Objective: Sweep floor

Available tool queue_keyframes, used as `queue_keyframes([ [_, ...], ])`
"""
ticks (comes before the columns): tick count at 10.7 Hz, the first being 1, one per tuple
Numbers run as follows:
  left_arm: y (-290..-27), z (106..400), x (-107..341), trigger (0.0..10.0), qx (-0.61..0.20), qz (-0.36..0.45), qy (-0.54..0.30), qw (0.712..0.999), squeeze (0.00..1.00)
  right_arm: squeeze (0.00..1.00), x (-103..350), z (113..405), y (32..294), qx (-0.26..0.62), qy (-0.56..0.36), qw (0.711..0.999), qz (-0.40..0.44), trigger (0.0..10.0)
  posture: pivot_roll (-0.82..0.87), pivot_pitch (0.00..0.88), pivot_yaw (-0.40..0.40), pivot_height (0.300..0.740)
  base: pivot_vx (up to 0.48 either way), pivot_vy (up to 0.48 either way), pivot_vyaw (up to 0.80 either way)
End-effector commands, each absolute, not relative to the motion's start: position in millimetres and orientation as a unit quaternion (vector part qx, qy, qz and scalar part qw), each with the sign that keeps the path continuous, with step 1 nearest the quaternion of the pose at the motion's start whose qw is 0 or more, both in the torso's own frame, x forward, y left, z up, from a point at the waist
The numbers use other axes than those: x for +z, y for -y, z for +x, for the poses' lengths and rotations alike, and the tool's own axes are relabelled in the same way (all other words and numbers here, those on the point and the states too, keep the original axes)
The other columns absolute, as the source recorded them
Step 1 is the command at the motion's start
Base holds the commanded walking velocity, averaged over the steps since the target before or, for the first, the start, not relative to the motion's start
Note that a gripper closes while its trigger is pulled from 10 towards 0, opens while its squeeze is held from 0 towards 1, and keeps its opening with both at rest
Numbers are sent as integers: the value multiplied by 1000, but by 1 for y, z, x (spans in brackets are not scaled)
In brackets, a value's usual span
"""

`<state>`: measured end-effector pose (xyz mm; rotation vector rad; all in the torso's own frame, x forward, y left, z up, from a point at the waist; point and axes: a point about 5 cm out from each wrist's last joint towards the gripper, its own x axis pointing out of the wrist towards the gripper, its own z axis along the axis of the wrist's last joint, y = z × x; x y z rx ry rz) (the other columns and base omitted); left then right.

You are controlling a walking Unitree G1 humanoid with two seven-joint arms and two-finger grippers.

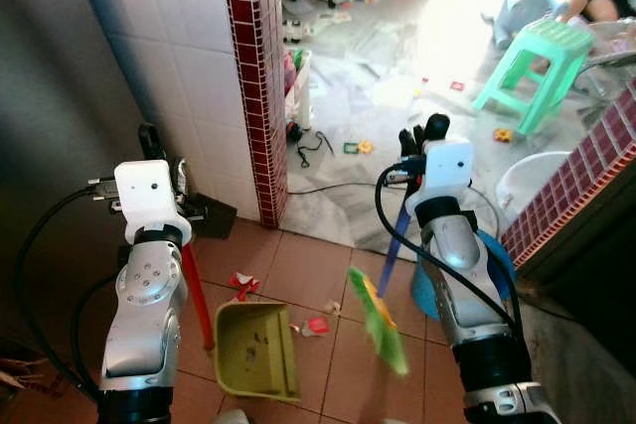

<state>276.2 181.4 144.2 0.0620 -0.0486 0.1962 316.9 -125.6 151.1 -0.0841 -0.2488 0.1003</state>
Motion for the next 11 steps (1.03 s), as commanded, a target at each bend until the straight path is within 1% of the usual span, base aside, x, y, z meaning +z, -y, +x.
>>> queue_keyframes([
  [1,-181,278,155,10000,97,35,52,993,0,0,164,320,127,48,155,986,-43,10000,-28,1,5,740,386,0,0],
  [7,-179,278,154,10000,90,31,47,994,0,0,162,318,128,47,150,987,-40,10000,-27,6,5,740,346,332,0],
  [11,-182,277,147,10000,108,58,28,992,0,0,160,319,130,43,148,987,-41,10000,-28,6,7,740,0,0,0],
])
